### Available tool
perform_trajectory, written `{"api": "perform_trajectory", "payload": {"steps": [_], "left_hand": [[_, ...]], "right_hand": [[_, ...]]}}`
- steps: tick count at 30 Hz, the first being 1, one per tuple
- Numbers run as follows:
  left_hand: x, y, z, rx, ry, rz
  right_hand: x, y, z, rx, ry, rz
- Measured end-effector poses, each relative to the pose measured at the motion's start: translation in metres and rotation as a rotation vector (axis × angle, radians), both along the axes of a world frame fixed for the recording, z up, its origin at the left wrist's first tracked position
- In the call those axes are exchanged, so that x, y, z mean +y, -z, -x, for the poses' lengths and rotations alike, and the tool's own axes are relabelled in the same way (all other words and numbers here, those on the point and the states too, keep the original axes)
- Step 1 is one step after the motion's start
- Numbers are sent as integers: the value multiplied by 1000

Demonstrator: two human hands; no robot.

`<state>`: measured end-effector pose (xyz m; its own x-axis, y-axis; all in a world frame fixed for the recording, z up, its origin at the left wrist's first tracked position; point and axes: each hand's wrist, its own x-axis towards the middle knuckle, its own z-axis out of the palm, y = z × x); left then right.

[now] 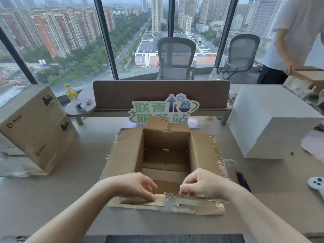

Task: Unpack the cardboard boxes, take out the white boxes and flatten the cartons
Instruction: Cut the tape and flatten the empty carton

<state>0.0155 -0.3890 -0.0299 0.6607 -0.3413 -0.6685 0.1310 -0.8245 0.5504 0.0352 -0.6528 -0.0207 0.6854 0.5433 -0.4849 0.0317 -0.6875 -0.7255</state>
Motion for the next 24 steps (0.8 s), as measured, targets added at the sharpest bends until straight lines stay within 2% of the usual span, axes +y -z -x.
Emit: {"api": "perform_trajectory", "payload": {"steps": [2,7,10,15,20,22,24], "left_hand": [[-15,14,16,-29,-15,-56],[-49,59,39,-284,-186,-162],[-62,80,45,-439,-134,-328],[-72,107,51,-713,-245,-375],[-63,117,46,-824,-227,-303],[-53,118,43,-899,-216,-304],[-43,119,45,-957,-285,-360]], "right_hand": [[-2,18,12,-97,-67,65],[-8,67,25,-453,-221,385],[-6,89,33,-587,-308,483],[-10,124,40,-893,-181,398],[-13,134,41,-900,-87,220],[-18,129,37,-918,54,131],[-23,119,32,-839,266,108]]}}
